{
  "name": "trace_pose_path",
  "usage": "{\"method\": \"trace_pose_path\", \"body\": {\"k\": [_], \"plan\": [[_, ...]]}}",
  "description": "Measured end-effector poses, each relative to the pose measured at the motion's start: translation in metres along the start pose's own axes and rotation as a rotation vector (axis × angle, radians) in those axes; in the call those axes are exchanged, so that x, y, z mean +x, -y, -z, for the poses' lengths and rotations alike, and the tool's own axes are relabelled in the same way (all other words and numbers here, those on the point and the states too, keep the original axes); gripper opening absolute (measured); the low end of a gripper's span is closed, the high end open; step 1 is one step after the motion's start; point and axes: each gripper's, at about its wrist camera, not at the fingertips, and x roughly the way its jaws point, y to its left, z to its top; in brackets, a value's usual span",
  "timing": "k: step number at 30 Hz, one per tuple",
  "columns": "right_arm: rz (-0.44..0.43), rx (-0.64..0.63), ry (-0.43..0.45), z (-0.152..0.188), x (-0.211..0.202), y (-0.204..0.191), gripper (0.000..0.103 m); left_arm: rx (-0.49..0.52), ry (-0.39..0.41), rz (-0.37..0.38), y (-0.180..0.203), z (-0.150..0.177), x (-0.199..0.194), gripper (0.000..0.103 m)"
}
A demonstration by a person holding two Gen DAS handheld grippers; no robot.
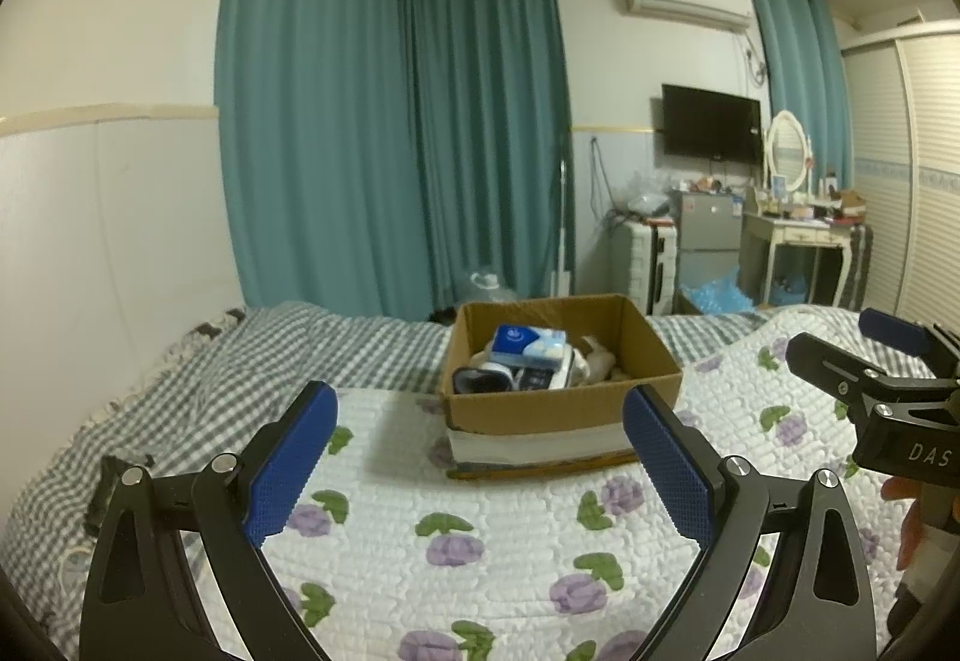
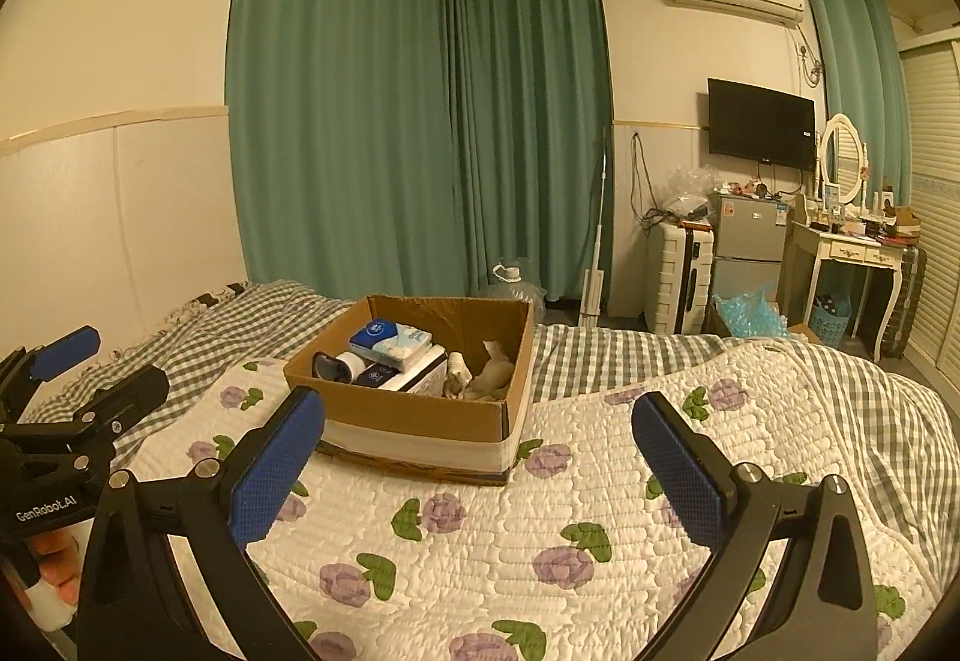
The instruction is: Organize soft objects
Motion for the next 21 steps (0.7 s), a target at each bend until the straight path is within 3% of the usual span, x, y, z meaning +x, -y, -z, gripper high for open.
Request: {"method": "trace_pose_path", "body": {"k": [21], "plan": [[-0.005, 0.000, -0.012, 0.0037, 0.0016, 0.0010, 0.103, -0.006, -0.001, 0.000, 0.0010, 0.0065, -0.0020, 0.098]]}}
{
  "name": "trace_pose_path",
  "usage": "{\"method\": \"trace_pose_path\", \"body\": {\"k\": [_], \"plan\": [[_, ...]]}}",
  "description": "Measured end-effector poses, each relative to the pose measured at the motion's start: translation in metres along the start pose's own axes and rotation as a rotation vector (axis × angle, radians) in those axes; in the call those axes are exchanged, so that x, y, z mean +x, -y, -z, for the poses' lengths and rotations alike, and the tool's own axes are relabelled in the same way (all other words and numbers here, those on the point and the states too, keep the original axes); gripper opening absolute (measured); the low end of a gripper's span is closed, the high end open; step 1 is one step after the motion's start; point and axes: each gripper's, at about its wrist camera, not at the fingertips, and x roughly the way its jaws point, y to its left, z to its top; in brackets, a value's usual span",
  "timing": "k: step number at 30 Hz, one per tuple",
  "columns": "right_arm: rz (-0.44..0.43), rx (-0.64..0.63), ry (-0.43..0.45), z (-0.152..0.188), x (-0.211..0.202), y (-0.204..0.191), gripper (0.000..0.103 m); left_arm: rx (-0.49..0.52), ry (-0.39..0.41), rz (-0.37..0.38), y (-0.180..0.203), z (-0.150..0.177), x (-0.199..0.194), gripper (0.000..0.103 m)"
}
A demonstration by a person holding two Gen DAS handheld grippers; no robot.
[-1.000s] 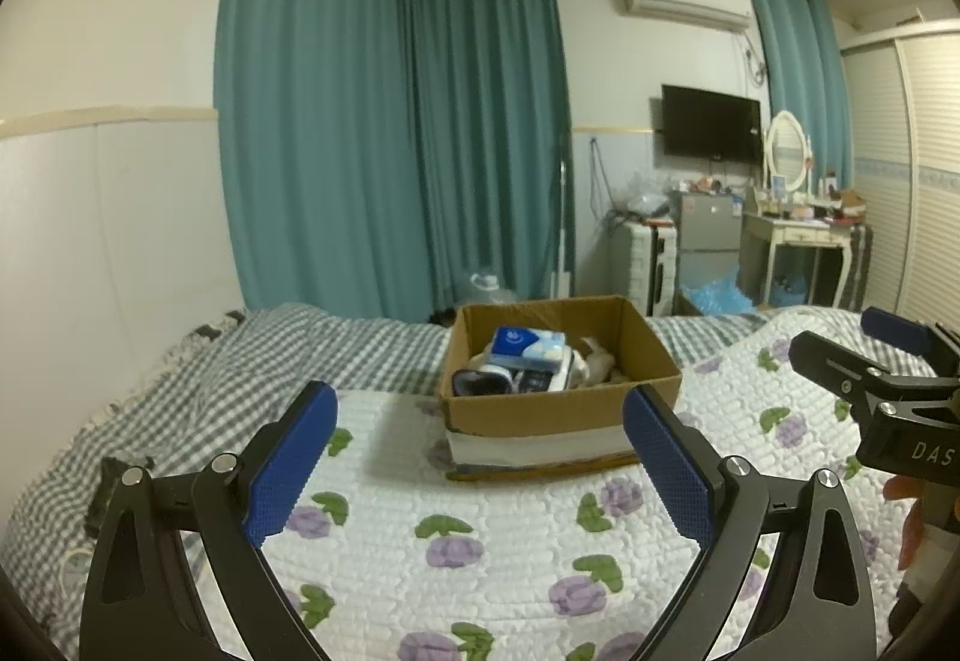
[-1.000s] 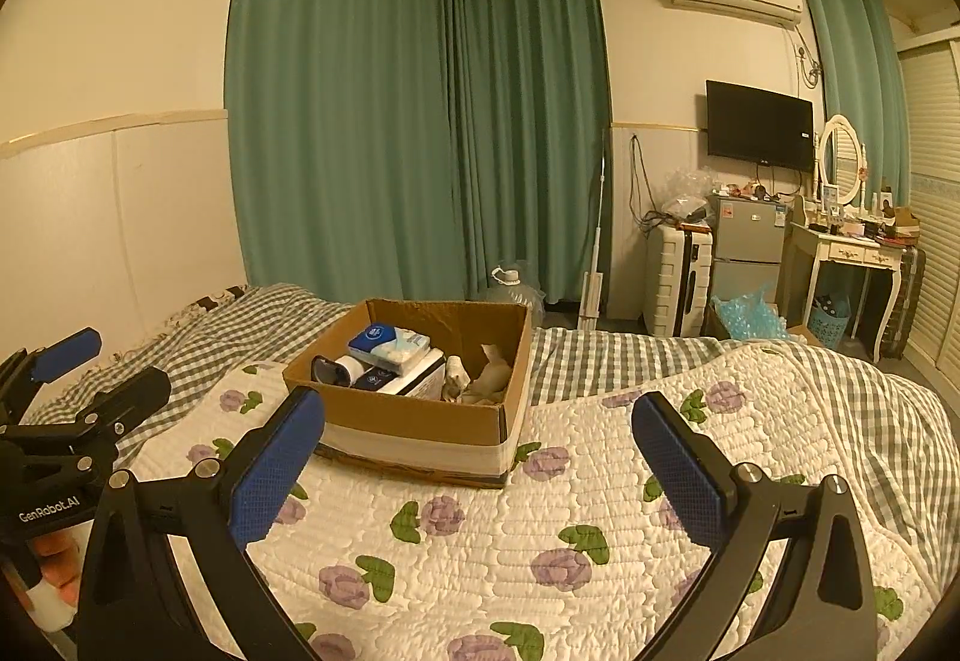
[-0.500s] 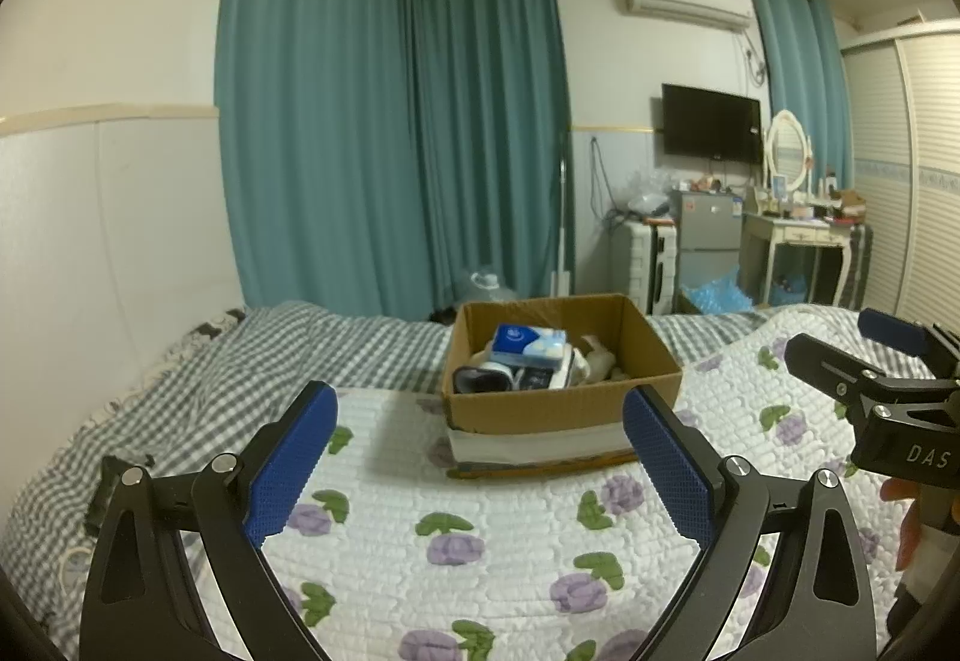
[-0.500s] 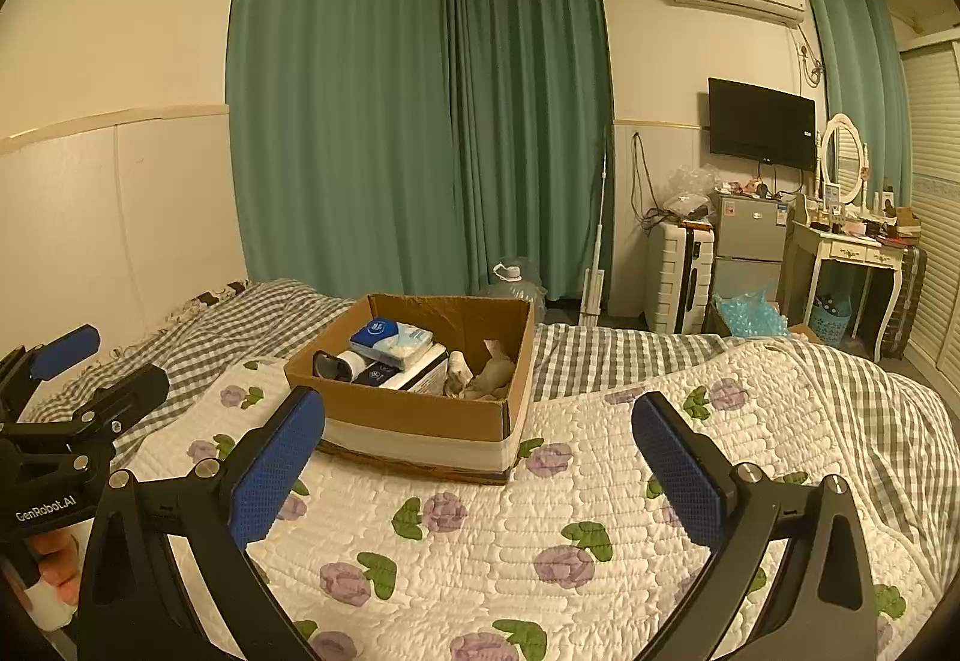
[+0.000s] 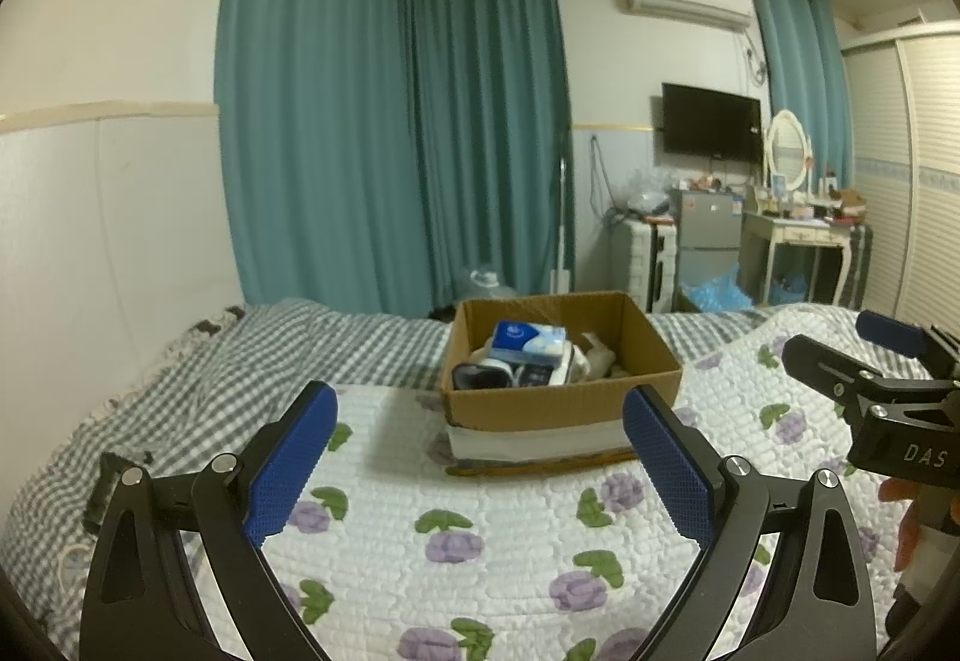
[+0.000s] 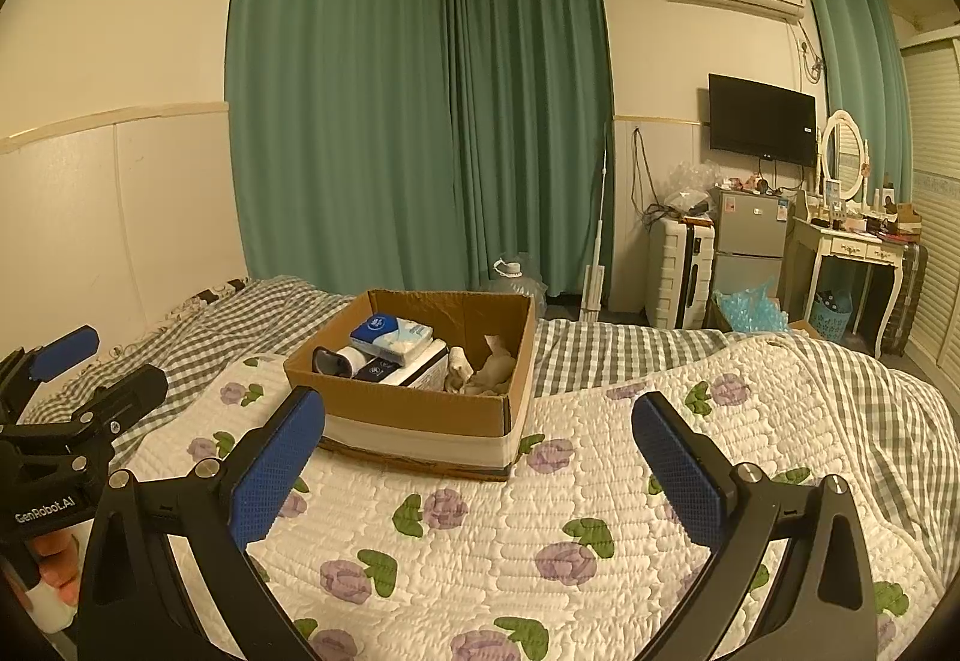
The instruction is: Organize soft objects
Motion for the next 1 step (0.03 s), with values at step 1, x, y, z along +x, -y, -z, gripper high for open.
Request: {"method": "trace_pose_path", "body": {"k": [1], "plan": [[0.001, 0.000, -0.002, 0.0001, 0.0000, 0.0001, 0.103, 0.001, -0.001, 0.001, 0.0002, 0.0000, -0.0003, 0.098]]}}
